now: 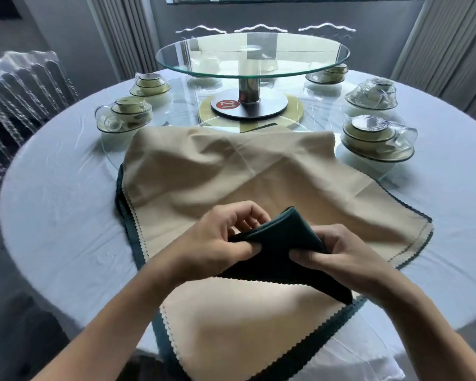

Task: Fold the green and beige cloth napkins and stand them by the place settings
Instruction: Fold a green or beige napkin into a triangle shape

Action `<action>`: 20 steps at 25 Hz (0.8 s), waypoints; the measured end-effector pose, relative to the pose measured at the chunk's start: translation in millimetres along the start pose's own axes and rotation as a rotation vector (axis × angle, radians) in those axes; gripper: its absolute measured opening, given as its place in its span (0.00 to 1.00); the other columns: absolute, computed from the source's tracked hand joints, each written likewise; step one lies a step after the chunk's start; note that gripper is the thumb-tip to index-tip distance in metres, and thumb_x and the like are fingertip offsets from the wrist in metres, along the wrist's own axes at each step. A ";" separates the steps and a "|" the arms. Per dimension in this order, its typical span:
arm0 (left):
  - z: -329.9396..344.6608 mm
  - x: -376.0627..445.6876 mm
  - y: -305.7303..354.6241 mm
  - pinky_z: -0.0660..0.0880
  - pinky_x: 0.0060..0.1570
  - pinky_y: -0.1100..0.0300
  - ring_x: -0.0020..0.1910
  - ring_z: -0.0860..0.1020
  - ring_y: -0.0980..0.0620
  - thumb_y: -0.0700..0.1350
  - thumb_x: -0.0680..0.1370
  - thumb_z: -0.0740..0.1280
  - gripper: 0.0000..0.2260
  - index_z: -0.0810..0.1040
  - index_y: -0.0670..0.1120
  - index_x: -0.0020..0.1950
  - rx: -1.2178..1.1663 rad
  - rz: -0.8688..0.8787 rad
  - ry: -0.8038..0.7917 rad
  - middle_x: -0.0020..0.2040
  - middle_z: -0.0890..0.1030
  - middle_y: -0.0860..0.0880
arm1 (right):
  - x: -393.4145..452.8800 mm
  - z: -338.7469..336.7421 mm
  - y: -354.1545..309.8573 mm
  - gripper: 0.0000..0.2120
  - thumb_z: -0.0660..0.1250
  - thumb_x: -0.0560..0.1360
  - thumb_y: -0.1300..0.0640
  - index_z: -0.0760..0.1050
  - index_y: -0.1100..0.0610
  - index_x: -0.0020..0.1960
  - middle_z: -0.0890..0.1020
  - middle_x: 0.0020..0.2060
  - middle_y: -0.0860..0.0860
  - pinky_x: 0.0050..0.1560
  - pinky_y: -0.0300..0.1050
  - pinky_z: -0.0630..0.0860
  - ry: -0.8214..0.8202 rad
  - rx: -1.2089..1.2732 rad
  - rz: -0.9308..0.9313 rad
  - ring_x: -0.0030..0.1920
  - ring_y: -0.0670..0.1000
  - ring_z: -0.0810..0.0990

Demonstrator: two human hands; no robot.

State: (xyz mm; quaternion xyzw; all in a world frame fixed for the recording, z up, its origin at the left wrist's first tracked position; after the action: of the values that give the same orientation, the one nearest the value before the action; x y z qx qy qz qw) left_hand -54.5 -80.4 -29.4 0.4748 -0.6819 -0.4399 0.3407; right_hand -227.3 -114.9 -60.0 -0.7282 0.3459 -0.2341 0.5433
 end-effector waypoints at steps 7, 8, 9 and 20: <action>-118.2 156.3 7.7 0.76 0.53 0.56 0.48 0.78 0.51 0.44 0.75 0.72 0.09 0.80 0.47 0.54 0.362 -0.064 0.295 0.50 0.81 0.46 | 25.2 -31.8 36.0 0.03 0.69 0.76 0.62 0.81 0.59 0.49 0.80 0.36 0.57 0.37 0.43 0.69 0.364 0.034 0.000 0.37 0.49 0.77; -129.8 177.2 -1.6 0.75 0.55 0.55 0.51 0.78 0.49 0.43 0.77 0.70 0.08 0.80 0.47 0.56 0.457 -0.125 0.318 0.52 0.80 0.46 | 23.4 -32.7 39.4 0.03 0.69 0.77 0.62 0.80 0.59 0.49 0.80 0.37 0.58 0.37 0.43 0.68 0.407 0.036 -0.006 0.37 0.48 0.76; -138.9 195.6 -13.8 0.73 0.56 0.56 0.54 0.77 0.48 0.44 0.79 0.68 0.08 0.79 0.47 0.58 0.540 -0.200 0.308 0.55 0.80 0.46 | 21.1 -32.8 41.7 0.02 0.68 0.77 0.62 0.80 0.59 0.48 0.80 0.37 0.57 0.37 0.42 0.68 0.437 0.024 -0.017 0.36 0.47 0.76; -191.6 262.8 -107.2 0.61 0.71 0.40 0.74 0.65 0.44 0.84 0.62 0.42 0.50 0.67 0.57 0.74 0.964 -0.724 0.028 0.75 0.67 0.52 | 19.0 -37.4 39.9 0.07 0.71 0.73 0.60 0.80 0.48 0.44 0.80 0.31 0.46 0.34 0.36 0.69 0.515 -0.109 -0.076 0.34 0.42 0.77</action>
State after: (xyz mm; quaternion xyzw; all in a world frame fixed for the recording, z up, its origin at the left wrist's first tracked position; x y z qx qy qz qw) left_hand 68.5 -399.7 -43.1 0.7833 -0.5952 -0.1629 -0.0755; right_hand -251.7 -159.6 -87.5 -0.6853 0.4574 -0.4129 0.3882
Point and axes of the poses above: each hand's wrist, its own x-axis towards the middle knuckle, its own z-axis out of the palm, y = z × x, the point moved 6 cm from there along x, towards the middle knuckle
